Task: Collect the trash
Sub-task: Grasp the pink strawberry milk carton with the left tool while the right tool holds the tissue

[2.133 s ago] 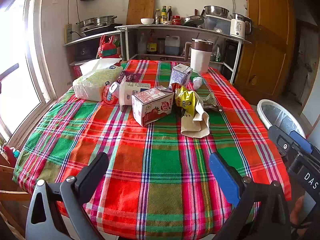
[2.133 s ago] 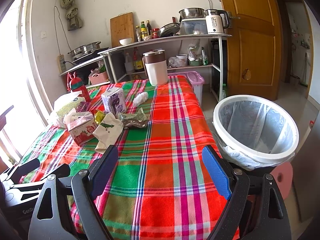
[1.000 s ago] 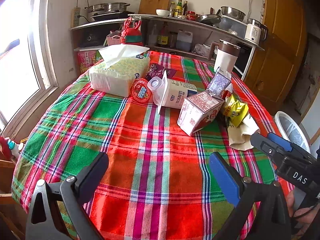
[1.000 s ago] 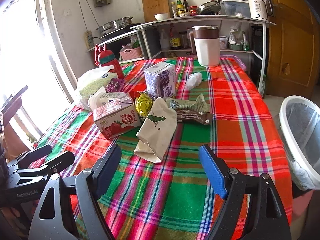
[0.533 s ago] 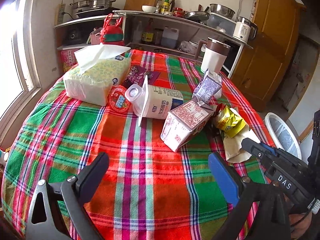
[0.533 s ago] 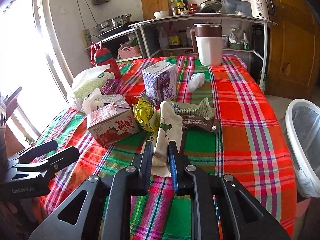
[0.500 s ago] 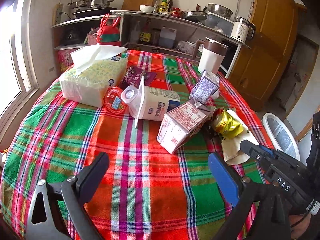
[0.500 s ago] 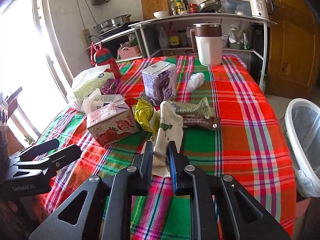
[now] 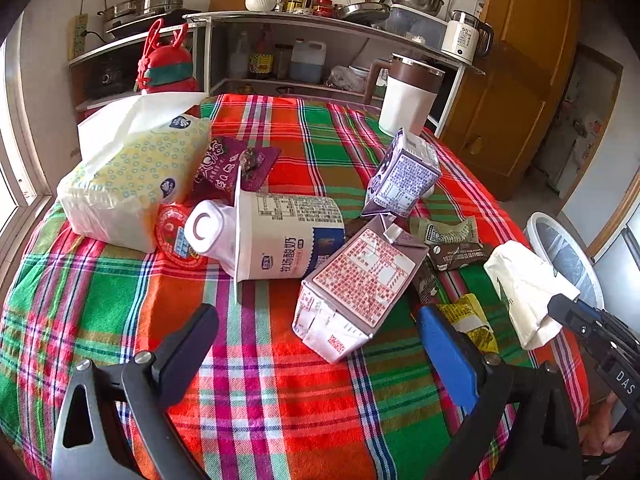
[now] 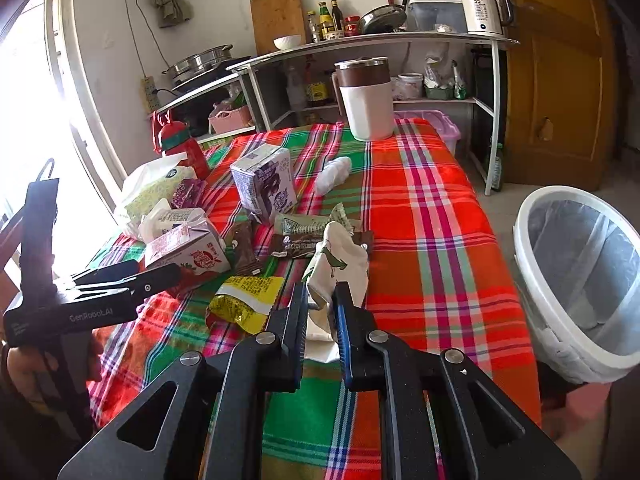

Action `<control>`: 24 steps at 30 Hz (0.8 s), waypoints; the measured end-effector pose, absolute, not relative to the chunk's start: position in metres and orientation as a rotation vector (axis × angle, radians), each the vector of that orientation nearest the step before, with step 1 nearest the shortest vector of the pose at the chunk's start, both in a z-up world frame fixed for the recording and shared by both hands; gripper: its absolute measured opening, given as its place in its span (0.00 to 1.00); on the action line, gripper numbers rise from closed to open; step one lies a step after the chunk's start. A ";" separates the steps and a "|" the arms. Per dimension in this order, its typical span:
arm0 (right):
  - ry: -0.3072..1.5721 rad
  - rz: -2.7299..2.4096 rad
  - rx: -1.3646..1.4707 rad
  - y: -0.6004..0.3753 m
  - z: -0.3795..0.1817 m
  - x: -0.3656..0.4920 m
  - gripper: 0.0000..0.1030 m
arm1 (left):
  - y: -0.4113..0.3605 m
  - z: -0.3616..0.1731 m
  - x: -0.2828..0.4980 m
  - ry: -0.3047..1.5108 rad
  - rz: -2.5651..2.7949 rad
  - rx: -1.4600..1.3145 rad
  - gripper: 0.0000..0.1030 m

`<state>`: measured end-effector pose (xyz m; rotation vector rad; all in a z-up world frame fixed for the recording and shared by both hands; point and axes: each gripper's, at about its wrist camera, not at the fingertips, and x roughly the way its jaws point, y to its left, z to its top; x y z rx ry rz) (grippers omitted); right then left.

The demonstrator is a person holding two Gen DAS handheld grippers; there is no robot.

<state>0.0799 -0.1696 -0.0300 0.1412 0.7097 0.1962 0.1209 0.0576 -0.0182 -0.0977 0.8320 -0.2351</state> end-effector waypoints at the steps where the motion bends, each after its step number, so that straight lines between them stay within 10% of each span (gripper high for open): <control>1: 0.712 0.191 0.141 -0.171 -0.030 0.079 0.14 | 0.057 -0.018 0.123 0.831 -0.239 -0.099 0.94; 24: 0.735 0.177 0.177 -0.200 -0.038 0.072 0.14 | 0.028 -0.030 0.128 0.894 -0.328 -0.094 0.37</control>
